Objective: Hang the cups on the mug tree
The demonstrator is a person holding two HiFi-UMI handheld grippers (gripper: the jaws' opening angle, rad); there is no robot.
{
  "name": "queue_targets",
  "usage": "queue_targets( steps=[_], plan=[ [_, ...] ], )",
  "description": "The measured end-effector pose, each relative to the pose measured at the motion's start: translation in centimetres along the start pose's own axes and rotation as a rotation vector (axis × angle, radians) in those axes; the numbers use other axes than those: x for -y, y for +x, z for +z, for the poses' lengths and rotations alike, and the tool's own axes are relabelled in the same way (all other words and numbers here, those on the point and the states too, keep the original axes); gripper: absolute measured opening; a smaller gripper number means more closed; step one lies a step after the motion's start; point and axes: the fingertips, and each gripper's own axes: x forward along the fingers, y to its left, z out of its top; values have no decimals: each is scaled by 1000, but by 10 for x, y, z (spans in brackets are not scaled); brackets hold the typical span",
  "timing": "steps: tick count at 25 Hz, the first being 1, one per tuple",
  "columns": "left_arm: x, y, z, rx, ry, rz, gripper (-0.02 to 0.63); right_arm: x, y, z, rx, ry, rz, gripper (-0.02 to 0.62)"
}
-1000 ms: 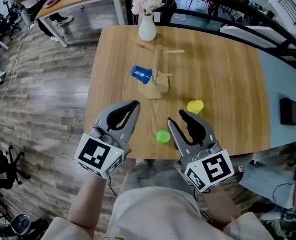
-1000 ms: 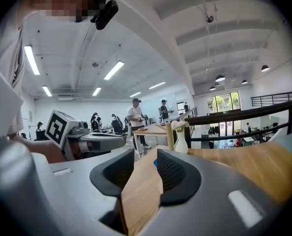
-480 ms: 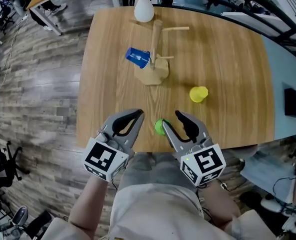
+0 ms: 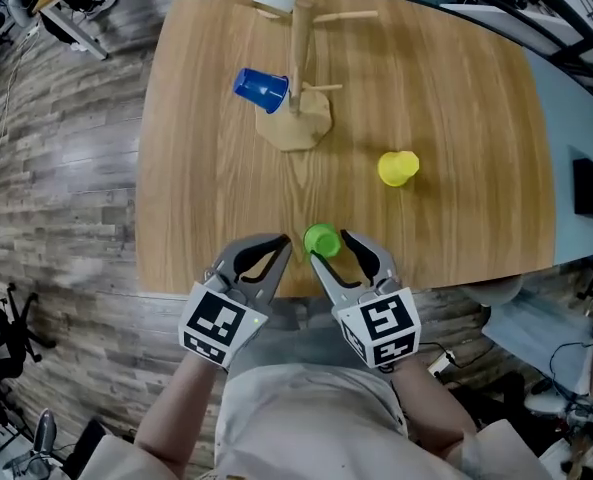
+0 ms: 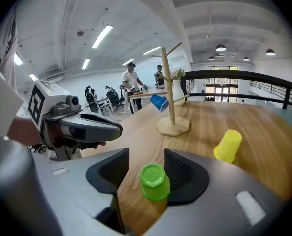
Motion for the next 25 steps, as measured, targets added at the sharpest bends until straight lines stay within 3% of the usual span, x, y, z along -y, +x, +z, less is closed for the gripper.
queue_targets(
  steps=[15, 25],
  plan=[
    [-9, 26, -61, -71, -52, -2, 3, 14, 35, -53, -77, -1, -57, 249],
    [-29, 21, -66, -76, -78, 42, 2, 19, 38, -56, -62, 24, -90, 247]
  ],
)
